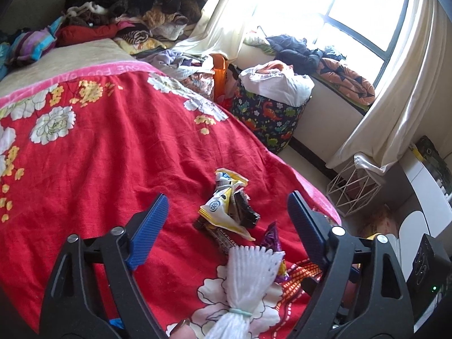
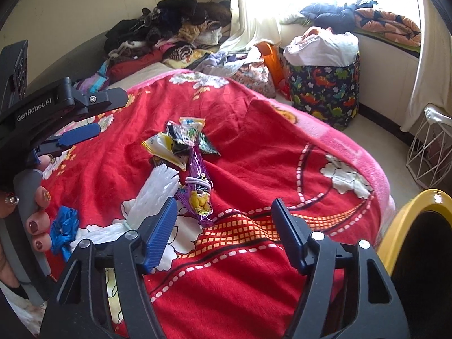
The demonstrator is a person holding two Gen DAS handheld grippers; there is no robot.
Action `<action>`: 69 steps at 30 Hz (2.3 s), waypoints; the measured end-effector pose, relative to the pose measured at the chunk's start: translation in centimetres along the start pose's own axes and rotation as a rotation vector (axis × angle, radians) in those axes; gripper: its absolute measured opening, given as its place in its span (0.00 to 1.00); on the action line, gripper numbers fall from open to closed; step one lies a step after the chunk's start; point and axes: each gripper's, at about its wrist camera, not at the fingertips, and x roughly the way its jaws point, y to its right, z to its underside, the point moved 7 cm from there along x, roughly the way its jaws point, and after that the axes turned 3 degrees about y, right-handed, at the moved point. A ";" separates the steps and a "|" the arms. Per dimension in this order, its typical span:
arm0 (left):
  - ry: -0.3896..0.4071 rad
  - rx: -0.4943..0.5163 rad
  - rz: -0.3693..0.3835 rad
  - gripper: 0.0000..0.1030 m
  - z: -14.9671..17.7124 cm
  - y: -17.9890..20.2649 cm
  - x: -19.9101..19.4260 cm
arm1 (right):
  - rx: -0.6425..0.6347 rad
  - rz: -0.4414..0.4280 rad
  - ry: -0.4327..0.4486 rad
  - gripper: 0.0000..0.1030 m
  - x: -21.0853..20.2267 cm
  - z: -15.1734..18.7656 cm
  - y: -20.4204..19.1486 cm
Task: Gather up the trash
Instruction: 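Grasp the purple wrapper with right tool while left tool grasps the yellow-white snack bag, then carry the purple wrapper and yellow-white snack bag over the bin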
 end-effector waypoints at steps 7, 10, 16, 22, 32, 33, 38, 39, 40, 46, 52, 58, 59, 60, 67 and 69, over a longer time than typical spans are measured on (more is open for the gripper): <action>-0.083 -0.018 -0.005 0.57 1.1 -1.2 3.2 | -0.027 -0.014 -0.080 0.52 3.5 0.5 -0.8; -0.111 -0.030 -0.010 0.57 1.3 -1.6 4.3 | -0.018 -0.040 -0.105 0.38 4.6 0.8 -1.0; -0.165 -0.053 -0.009 0.49 1.9 -2.0 6.3 | 0.003 -0.070 -0.093 0.18 3.8 1.2 -1.0; -0.205 -0.086 0.014 0.39 2.6 -1.7 7.8 | 0.045 -0.072 -0.051 0.16 1.0 1.9 -0.2; -0.167 -0.090 0.041 0.15 2.3 -0.6 6.3 | 0.086 -0.042 -0.010 0.16 -1.7 1.9 1.2; -0.155 -0.089 0.045 0.15 2.0 -0.6 5.8 | 0.090 -0.037 -0.004 0.16 -1.9 1.9 1.3; -0.095 -0.071 0.064 0.14 0.8 0.2 3.7 | 0.099 0.002 0.038 0.15 -3.1 1.5 2.2; -0.083 -0.065 0.068 0.14 0.5 0.4 3.3 | 0.103 0.009 0.048 0.15 -3.2 1.3 2.4; -0.073 -0.061 0.071 0.14 0.2 0.6 2.8 | 0.106 0.014 0.054 0.15 -3.3 1.2 2.5; -0.006 -0.055 0.104 0.14 -1.5 1.8 0.2 | 0.094 0.052 0.082 0.15 -3.3 -0.6 2.9; 0.022 -0.028 0.136 0.14 -1.6 3.2 -2.1 | 0.081 0.057 0.140 0.15 -4.2 -3.1 2.8; 0.030 -0.006 0.171 0.13 -1.6 4.6 -3.2 | 0.060 0.058 0.193 0.15 -5.9 -4.6 2.6; 0.034 -0.003 0.177 0.13 -1.7 5.0 -3.4 | 0.061 0.057 0.198 0.15 -6.2 -4.6 2.7; 0.038 0.002 0.184 0.13 -1.7 5.2 -3.6 | 0.064 0.060 0.201 0.15 -6.4 -4.7 2.9; 0.050 0.027 0.229 0.13 -1.7 7.6 -4.8 | 0.093 0.073 0.215 0.15 -8.3 -4.0 3.8; 0.048 0.034 0.242 0.13 -1.6 8.3 -5.0 | 0.108 0.076 0.219 0.15 -9.0 -3.7 4.2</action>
